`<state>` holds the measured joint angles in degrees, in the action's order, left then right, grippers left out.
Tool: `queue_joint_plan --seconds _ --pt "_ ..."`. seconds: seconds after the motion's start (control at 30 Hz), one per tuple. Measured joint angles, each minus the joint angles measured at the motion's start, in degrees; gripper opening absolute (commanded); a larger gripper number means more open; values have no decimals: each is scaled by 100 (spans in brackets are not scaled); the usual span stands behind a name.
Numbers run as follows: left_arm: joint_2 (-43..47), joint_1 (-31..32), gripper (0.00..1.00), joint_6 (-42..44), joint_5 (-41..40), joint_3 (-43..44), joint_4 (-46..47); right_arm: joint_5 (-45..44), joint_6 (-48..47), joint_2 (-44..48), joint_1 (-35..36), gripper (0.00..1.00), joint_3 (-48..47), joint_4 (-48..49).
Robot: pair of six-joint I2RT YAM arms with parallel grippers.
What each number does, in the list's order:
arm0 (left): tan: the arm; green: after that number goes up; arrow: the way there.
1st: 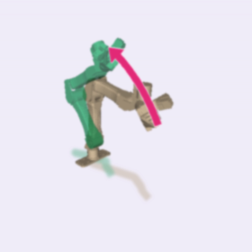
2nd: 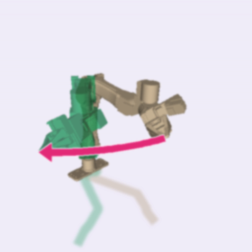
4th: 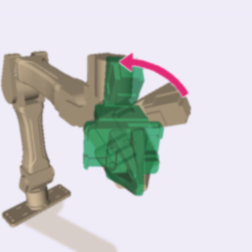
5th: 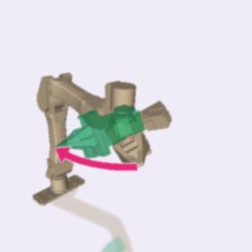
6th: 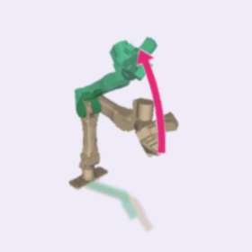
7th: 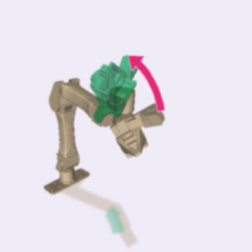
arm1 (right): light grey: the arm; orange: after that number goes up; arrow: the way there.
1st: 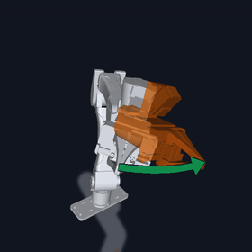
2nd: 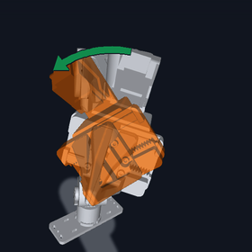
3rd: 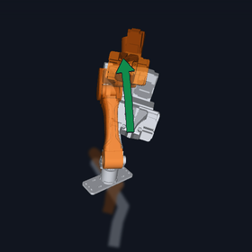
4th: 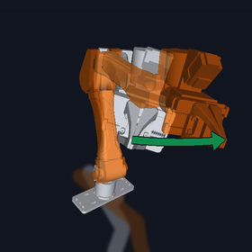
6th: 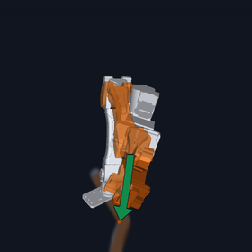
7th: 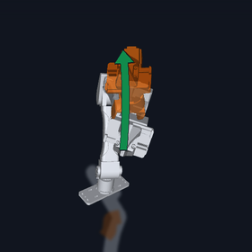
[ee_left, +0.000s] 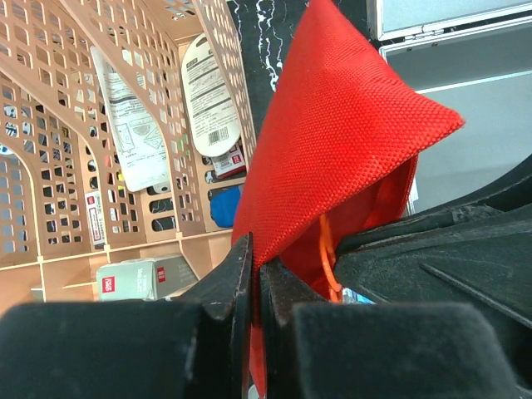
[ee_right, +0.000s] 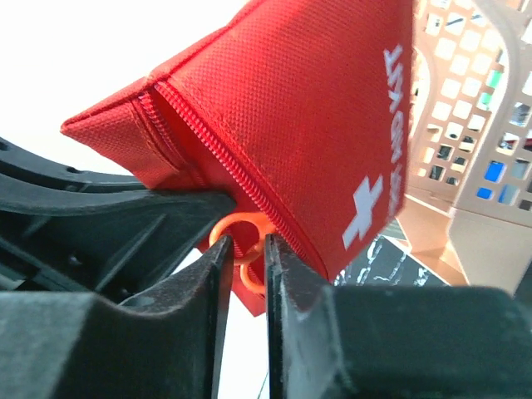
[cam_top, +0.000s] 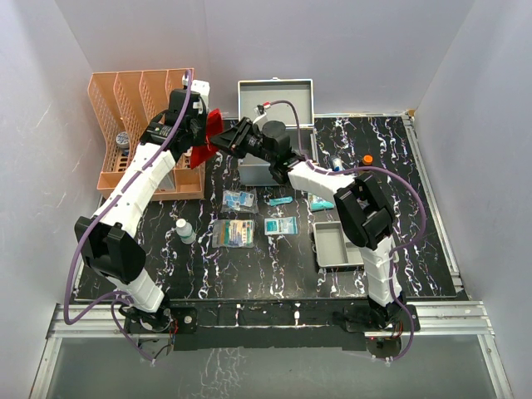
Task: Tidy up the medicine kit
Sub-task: Place the scissors in the medicine pouch.
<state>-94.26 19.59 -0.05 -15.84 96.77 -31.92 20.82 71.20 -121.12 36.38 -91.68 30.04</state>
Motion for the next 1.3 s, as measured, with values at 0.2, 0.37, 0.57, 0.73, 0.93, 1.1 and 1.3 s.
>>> queue_joint_plan --seconds 0.2,0.37,0.57,0.73,0.93,1.1,1.3 --pt "0 0 0 -7 13 0 -9 -66 -87 0 0 31 -4 -422" --pt "0 0 0 -17 22 -2 -15 -131 -212 0 4 29 -4 -649" --pt "0 0 0 -9 20 -2 -28 -166 -570 162 4 27 -46 -1152" --pt "2 0 0 31 -2 -2 -44 -402 -1552 629 9 27 -614 -2621" --pt "4 0 0 42 -13 -2 -175 -852 -3158 1543 33 34 -1255 -4876" --pt "4 0 0 48 -52 -2 -205 -1180 -4581 2000 229 41 -745 -6314" --pt "4 -13 0 46 -85 -2 -289 -1178 -6393 2026 798 44 538 -7097"
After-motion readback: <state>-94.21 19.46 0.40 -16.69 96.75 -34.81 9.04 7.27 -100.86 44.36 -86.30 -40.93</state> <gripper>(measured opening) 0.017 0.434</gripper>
